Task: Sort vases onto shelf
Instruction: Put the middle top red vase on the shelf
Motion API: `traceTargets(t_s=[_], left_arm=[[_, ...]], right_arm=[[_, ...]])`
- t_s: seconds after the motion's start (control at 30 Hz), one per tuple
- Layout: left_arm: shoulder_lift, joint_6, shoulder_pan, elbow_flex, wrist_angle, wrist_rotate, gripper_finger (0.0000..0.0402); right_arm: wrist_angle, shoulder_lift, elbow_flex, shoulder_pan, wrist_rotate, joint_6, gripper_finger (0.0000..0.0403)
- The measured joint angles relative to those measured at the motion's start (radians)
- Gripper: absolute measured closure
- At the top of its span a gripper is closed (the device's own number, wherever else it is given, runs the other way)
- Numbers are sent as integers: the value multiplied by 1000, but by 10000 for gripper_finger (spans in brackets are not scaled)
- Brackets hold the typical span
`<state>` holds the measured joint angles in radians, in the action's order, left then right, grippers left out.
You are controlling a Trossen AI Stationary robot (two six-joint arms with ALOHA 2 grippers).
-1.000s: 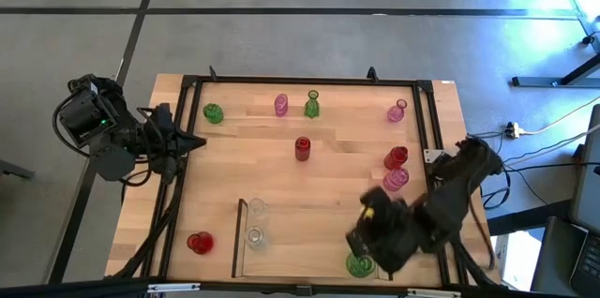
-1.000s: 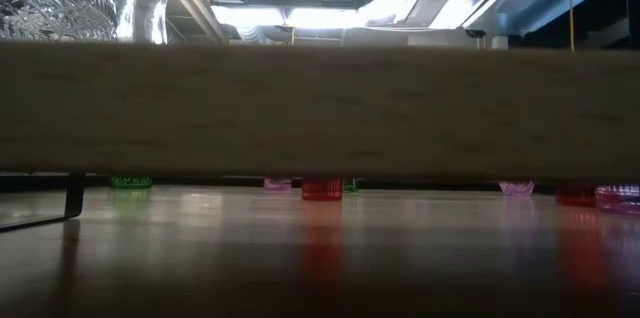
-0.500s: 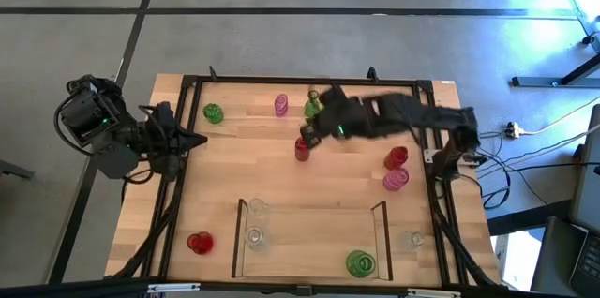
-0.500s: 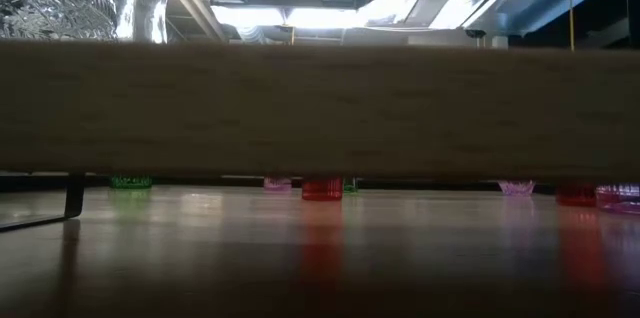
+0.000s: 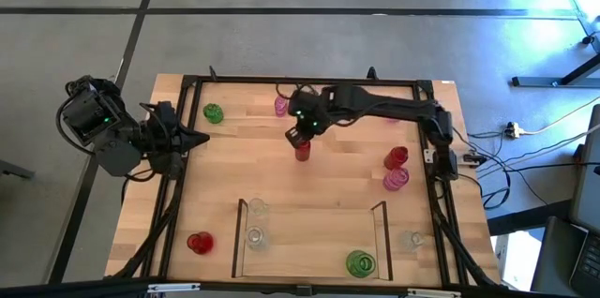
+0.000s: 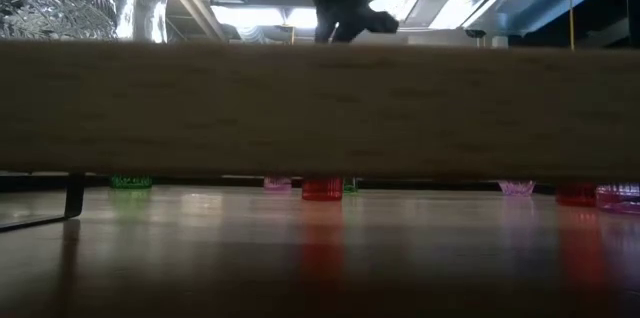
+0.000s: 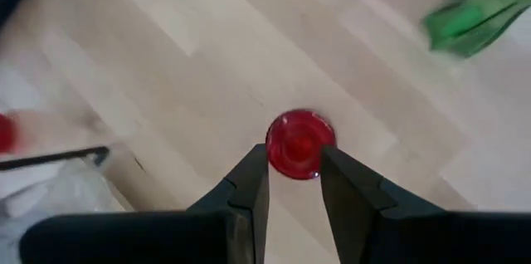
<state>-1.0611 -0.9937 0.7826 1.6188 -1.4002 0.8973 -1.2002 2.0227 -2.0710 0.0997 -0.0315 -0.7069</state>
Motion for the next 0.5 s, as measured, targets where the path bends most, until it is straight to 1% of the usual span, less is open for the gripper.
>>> traceTargets(t_s=[0.2, 0.5], left_arm=[[0, -2, 0, 0, 8, -1, 401], [0, -18, 0, 0, 8, -2, 401]], right_arm=[[-40, 66, 0, 6, 17, 7, 310], [-52, 92, -1, 6, 9, 28, 310]])
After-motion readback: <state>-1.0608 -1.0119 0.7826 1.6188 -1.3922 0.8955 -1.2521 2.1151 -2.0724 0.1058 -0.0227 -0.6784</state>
